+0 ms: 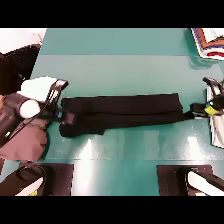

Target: Fold the shirts.

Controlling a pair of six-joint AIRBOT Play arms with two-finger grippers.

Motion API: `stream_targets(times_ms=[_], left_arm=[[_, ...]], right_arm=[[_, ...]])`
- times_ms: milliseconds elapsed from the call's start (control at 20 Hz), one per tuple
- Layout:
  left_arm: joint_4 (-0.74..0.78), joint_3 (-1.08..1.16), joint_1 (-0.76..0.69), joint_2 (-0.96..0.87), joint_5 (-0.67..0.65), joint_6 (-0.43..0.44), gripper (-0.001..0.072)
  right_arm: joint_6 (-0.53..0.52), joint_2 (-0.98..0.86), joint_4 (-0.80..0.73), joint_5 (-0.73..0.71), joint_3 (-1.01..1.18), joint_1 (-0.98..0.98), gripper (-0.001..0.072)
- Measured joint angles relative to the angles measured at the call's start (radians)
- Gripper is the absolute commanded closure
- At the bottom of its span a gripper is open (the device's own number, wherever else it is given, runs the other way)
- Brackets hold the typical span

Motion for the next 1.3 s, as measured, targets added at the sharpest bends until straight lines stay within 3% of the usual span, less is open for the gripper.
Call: stream_targets(times_ms=[250,300,350,400,500,600,700,750,800,850,900,950,1300], left_arm=[[0.018,0.122,0.103,-0.231,0.191,0.001,0.0679],[0.008,0.137,0.120,-0.263,0.221,0.002,0.0640],[-0.002,0.148,0.130,-0.286,0.248,0.003,0.0360],[-0.009,0.157,0.140,-0.306,0.266,0.003,0.0142],[-0.036,0.174,0.151,-0.329,0.288,0.003,0.0137],[-0.055,0.202,0.154,-0.338,0.266,0.004,0.0148],[-0.055,0.242,0.159,-0.341,0.201,0.024,0.0535],[-0.061,0.261,0.159,-0.341,0.161,0.035,0.0683],[-0.069,0.277,0.158,-0.341,0.123,0.052,0.0680],[-0.086,0.288,0.159,-0.343,0.092,0.064,0.0680],[-0.108,0.296,0.159,-0.343,0.069,0.078,0.0680],[-0.140,0.303,0.159,-0.343,0.058,0.089,0.0680],[-0.363,0.315,0.075,-0.355,0.109,0.168,0.0680]], right_arm=[[0.000,-0.228,0.097,-0.048,0.182,0.018,0.0694],[0.000,-0.264,0.116,-0.056,0.212,0.019,0.0675],[0.000,-0.294,0.135,-0.063,0.237,0.018,0.0469],[0.000,-0.324,0.153,-0.070,0.262,0.016,0.0313],[-0.021,-0.365,0.225,-0.085,0.304,0.002,0.0313],[-0.061,-0.384,0.309,-0.083,0.328,-0.026,0.0313],[-0.100,-0.381,0.369,-0.063,0.332,-0.068,0.0313],[-0.119,-0.372,0.386,-0.054,0.321,-0.092,0.0313],[-0.136,-0.356,0.401,-0.050,0.300,-0.124,0.0312],[-0.153,-0.342,0.410,-0.047,0.273,-0.153,0.0258],[-0.171,-0.329,0.422,-0.042,0.241,-0.187,0.0143],[-0.186,-0.321,0.429,-0.042,0.208,-0.220,0.0106],[-0.301,-0.389,0.542,-0.060,0.062,-0.336,0.0122]])
